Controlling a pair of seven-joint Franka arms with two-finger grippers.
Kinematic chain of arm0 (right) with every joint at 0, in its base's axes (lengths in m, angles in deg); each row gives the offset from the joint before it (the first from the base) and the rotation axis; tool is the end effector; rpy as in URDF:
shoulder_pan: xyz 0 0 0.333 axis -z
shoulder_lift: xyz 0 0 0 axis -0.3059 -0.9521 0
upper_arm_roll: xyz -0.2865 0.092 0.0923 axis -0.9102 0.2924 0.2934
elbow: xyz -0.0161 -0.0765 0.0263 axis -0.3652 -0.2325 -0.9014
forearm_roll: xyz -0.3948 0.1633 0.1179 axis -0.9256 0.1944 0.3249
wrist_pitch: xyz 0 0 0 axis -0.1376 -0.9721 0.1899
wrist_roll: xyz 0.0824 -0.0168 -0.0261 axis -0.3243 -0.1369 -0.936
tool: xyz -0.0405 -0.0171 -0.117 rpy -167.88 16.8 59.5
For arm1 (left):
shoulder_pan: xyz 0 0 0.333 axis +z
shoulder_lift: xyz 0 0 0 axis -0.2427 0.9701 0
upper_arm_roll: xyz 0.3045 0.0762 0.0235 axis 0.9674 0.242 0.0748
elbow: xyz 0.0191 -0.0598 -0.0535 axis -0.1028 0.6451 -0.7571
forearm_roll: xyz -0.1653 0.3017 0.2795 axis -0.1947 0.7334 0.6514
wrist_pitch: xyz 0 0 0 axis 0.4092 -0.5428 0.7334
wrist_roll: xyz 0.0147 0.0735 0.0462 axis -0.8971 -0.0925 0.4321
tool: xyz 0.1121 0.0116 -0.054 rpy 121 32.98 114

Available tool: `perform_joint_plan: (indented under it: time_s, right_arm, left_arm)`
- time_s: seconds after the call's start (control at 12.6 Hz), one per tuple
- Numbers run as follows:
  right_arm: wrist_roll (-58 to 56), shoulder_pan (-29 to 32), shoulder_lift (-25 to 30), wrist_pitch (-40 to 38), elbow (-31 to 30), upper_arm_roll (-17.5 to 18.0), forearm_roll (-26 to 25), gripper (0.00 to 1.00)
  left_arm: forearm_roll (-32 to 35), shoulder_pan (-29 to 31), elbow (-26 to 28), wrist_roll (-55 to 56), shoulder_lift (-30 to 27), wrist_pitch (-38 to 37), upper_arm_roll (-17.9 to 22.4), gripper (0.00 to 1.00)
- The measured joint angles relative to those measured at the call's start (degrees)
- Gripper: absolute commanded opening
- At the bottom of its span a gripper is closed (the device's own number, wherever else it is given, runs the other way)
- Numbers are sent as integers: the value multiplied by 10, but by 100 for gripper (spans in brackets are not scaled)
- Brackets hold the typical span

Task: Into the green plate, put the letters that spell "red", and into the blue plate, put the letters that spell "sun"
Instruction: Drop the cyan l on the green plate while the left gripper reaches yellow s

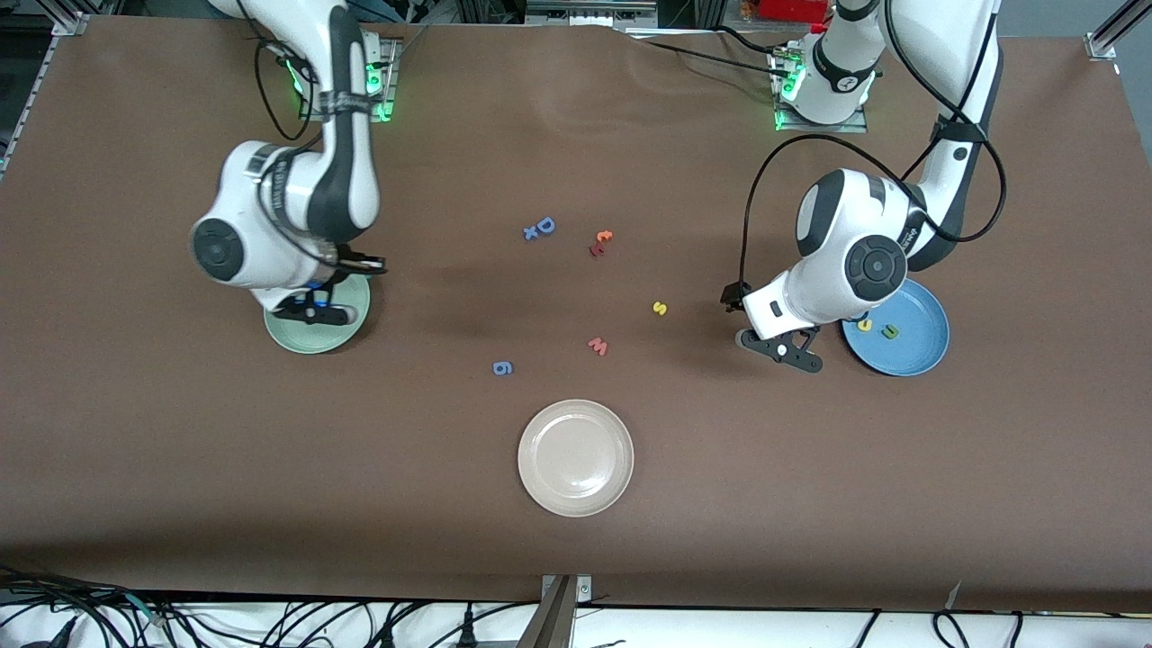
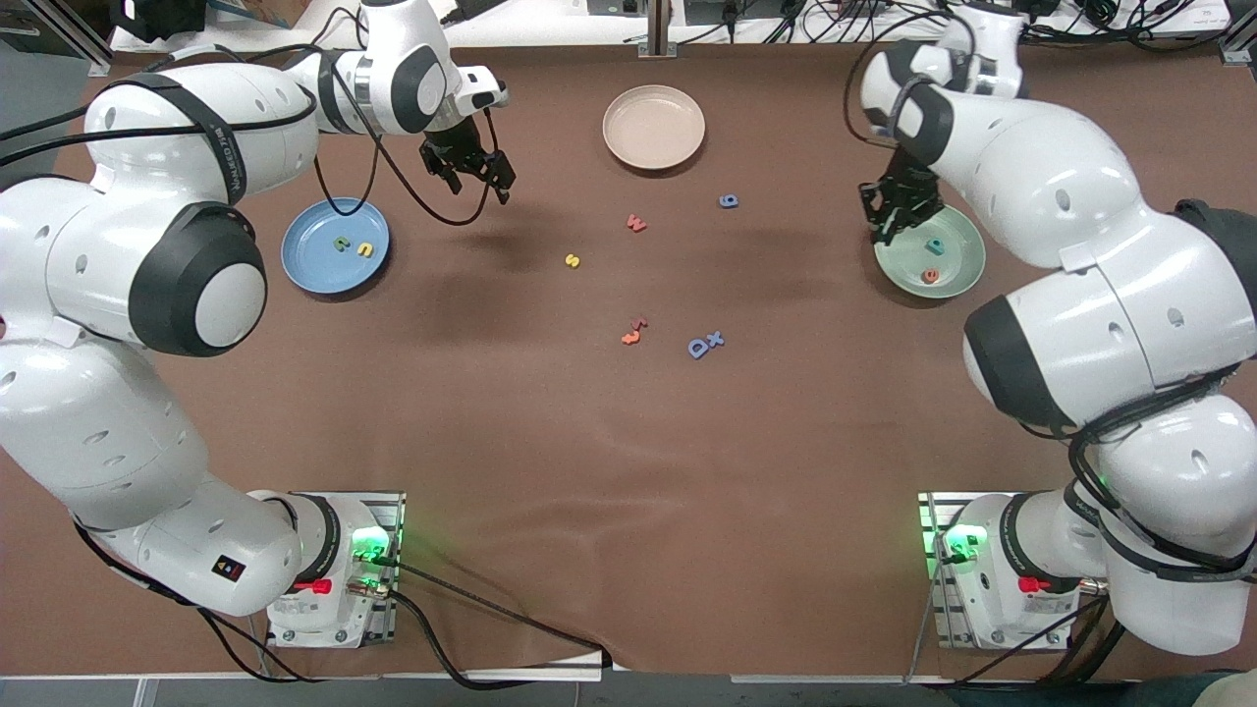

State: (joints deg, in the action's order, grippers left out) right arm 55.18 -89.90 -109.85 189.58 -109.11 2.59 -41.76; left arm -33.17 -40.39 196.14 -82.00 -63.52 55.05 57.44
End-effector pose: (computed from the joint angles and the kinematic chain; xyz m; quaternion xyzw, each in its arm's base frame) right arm 0.5714 0.1082 0.2328 -0.9815 0.0404 0.1797 0.0523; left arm 0.6125 -0.2201 0.2399 0.9806 -0.1672 -0.0742 0.0698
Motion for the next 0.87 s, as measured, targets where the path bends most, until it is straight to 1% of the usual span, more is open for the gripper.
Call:
perform_joint_plan:
  time_s: [0.16, 0.24, 0.4, 0.48, 0.55, 0.63, 0.87]
  right_arm:
    - [-79, 48, -16, 7, -2, 10, 0, 9]
    - [-101, 73, -22, 20, -2, 29, 1, 9]
    - [-123, 125, -28, 60, -2, 88, 10, 11]
    - [-132, 153, -31, 74, -2, 122, 23, 42]
    - [-135, 176, -34, 82, -1, 149, 29, 99]
    - [-136, 190, -37, 84, 1, 163, 31, 100]
    - [-143, 197, -38, 77, 27, 168, 27, 100]
  left_arm:
    - [0, 0, 41, 6, -26, 40, -21, 100]
    - [0, -3, 59, 23, -33, 60, -34, 100]
    - [0, -22, 82, 73, -31, 106, -49, 100]
    - [0, -37, 89, 104, -25, 131, -52, 100]
    - [0, -52, 93, 131, -17, 159, -53, 100]
    - [0, -65, 95, 151, -8, 187, -54, 100]
    - [0, -80, 97, 190, 23, 256, -54, 97]
